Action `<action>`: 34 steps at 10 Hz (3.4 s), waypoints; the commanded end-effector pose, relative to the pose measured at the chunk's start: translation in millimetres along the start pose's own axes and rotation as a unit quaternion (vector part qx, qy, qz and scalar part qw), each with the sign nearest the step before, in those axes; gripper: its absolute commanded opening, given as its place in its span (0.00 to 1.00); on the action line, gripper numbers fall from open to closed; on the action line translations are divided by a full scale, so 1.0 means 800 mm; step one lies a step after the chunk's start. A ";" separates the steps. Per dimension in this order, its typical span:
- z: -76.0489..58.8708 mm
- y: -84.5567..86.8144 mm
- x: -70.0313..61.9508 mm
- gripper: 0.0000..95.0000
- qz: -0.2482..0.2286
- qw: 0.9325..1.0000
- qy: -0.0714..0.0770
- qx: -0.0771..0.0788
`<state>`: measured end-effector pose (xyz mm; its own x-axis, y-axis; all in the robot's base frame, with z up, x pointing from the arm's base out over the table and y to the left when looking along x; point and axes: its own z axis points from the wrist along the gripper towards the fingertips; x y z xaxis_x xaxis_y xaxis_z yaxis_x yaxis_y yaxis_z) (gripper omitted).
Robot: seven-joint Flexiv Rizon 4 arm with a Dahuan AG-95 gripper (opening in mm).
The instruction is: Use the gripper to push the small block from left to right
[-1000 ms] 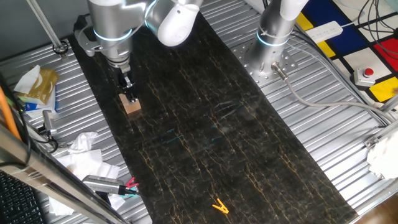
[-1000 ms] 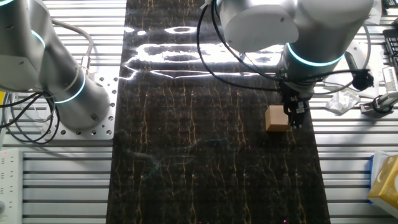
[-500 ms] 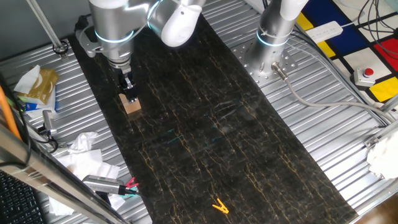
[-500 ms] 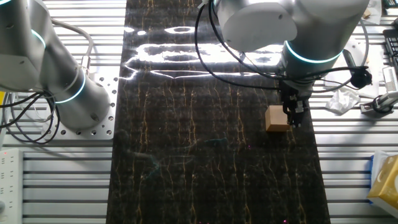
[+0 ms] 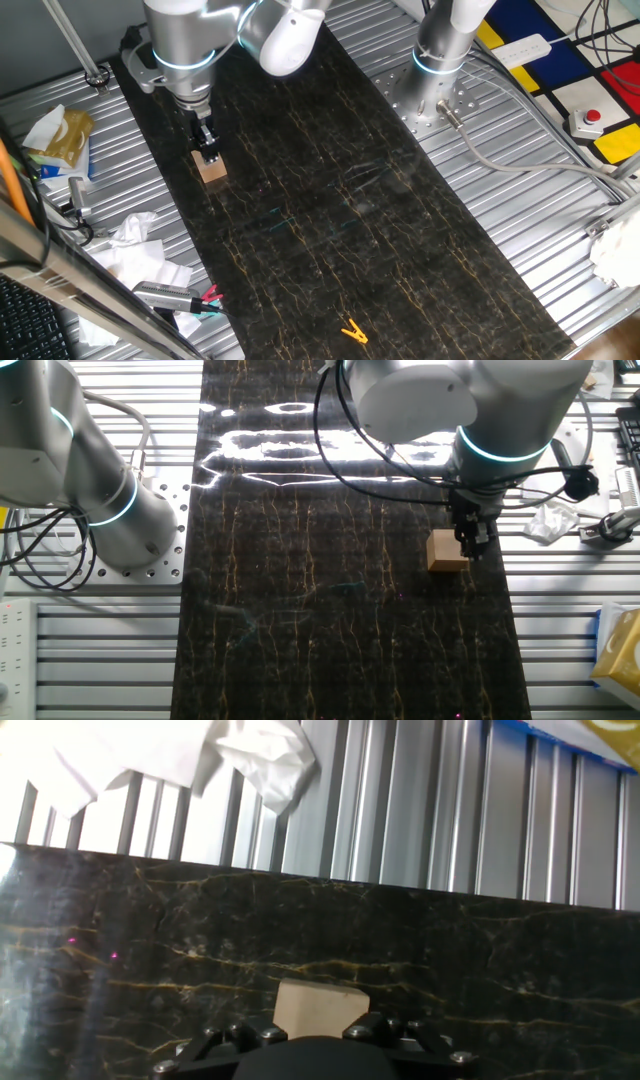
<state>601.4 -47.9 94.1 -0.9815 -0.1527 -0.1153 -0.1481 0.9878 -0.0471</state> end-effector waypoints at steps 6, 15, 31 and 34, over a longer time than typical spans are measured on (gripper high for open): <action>0.001 -0.001 0.001 0.40 0.001 1.000 -0.002 0.023; 0.001 -0.001 0.001 0.60 0.002 1.000 -0.005 0.021; 0.001 -0.001 0.001 1.00 0.000 1.000 -0.021 -0.016; 0.001 -0.001 0.001 1.00 0.003 1.000 -0.016 -0.019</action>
<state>600.4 -49.2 93.2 -0.9788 -0.1458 -0.1438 -0.1458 0.9893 -0.0110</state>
